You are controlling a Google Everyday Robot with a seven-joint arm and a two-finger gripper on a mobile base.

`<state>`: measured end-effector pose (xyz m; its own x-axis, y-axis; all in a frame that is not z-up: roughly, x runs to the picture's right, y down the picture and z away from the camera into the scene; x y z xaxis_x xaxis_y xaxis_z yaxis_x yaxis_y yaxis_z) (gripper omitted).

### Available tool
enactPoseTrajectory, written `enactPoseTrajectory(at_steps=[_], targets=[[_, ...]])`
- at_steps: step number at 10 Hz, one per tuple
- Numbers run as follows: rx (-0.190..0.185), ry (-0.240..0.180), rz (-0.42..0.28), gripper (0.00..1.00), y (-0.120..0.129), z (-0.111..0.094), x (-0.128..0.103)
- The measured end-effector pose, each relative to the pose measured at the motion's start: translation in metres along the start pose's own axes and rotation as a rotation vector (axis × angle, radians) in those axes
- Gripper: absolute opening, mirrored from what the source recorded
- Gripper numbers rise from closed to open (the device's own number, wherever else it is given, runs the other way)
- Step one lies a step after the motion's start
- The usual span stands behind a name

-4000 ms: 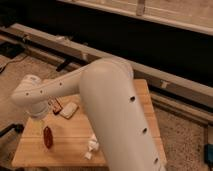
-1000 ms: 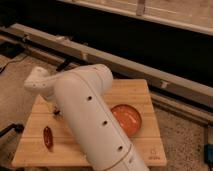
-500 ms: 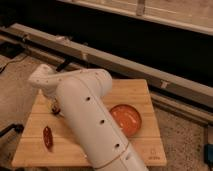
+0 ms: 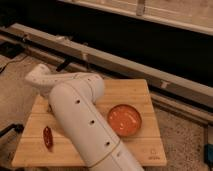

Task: Place the eraser in the ceramic cup

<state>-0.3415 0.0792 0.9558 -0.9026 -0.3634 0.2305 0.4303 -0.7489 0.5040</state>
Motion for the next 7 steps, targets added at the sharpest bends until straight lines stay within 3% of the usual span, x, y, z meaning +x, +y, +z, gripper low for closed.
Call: enactPoseTrajectory(at_steps=[2,7], targets=[[0.027,-0.027,0.009,0.49,-0.0014,0.0058,-0.0005],[0.028,-0.029,0.006,0.03,-0.0026,0.0009,0.0009]])
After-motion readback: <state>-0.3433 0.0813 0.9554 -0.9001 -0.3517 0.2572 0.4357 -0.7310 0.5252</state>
